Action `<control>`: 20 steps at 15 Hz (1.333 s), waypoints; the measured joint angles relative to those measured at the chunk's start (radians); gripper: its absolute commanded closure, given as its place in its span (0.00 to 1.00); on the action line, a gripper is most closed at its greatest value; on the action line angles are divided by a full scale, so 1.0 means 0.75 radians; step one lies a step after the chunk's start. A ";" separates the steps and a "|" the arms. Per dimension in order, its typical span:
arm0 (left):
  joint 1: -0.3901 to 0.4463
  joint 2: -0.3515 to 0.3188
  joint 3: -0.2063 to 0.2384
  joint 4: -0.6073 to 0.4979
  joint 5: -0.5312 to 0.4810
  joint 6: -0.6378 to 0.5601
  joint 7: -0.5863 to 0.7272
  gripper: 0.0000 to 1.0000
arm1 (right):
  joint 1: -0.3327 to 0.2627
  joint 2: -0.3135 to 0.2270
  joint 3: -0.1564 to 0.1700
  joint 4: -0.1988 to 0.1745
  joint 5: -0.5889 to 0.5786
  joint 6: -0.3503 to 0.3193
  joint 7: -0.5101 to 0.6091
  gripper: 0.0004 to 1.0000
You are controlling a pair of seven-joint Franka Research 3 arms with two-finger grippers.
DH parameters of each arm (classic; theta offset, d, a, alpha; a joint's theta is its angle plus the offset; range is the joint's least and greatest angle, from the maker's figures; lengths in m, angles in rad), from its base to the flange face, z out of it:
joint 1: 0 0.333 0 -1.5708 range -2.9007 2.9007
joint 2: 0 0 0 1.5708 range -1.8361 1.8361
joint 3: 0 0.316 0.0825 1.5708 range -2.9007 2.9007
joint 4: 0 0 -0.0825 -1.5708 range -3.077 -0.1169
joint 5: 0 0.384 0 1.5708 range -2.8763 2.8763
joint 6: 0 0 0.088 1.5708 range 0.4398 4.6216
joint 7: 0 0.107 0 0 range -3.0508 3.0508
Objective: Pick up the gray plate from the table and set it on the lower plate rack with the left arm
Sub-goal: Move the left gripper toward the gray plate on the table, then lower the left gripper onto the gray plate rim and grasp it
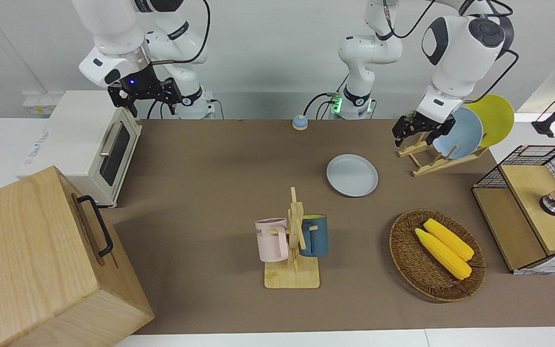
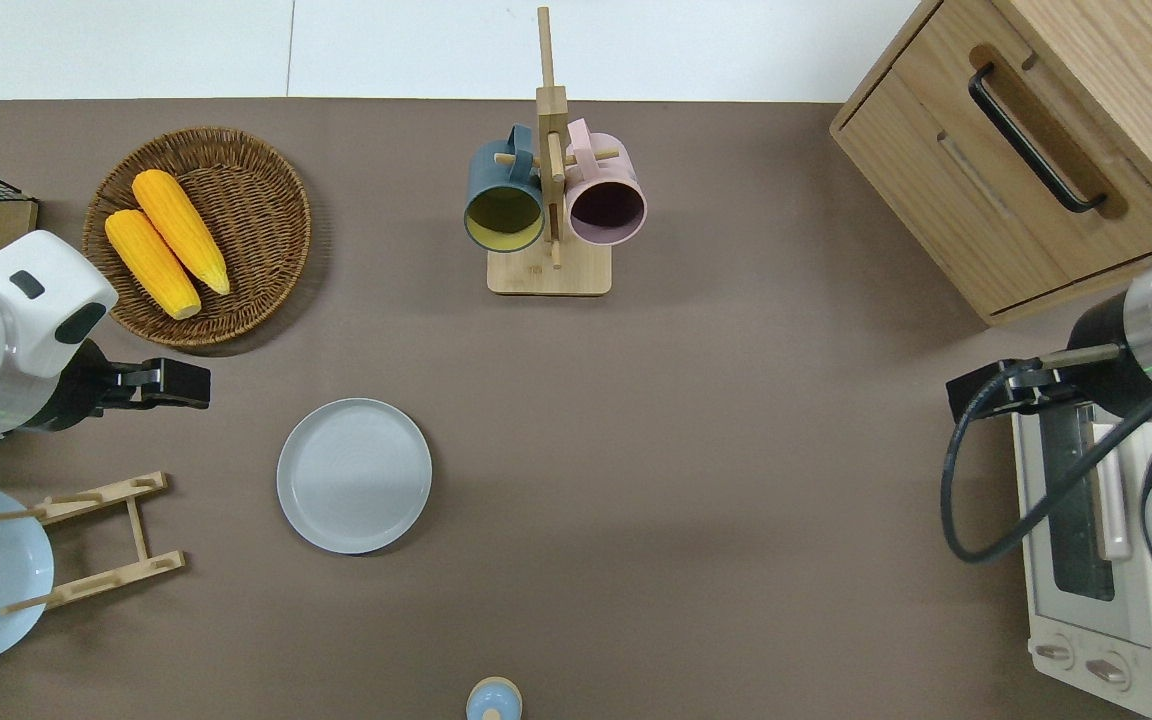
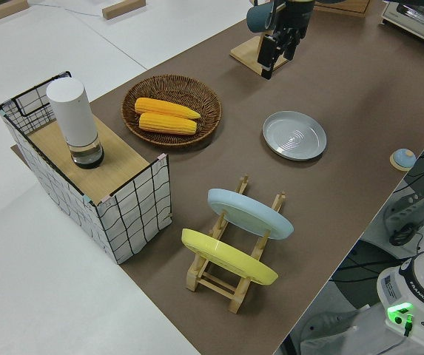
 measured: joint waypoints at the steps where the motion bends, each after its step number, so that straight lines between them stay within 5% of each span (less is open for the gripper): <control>1: 0.000 0.007 0.000 0.000 0.000 0.000 0.000 0.01 | 0.000 0.000 0.000 0.000 0.000 0.000 0.000 0.02; 20: -0.004 0.038 -0.012 -0.047 0.000 0.018 -0.105 0.01 | 0.000 0.000 0.000 0.000 0.000 0.000 0.000 0.02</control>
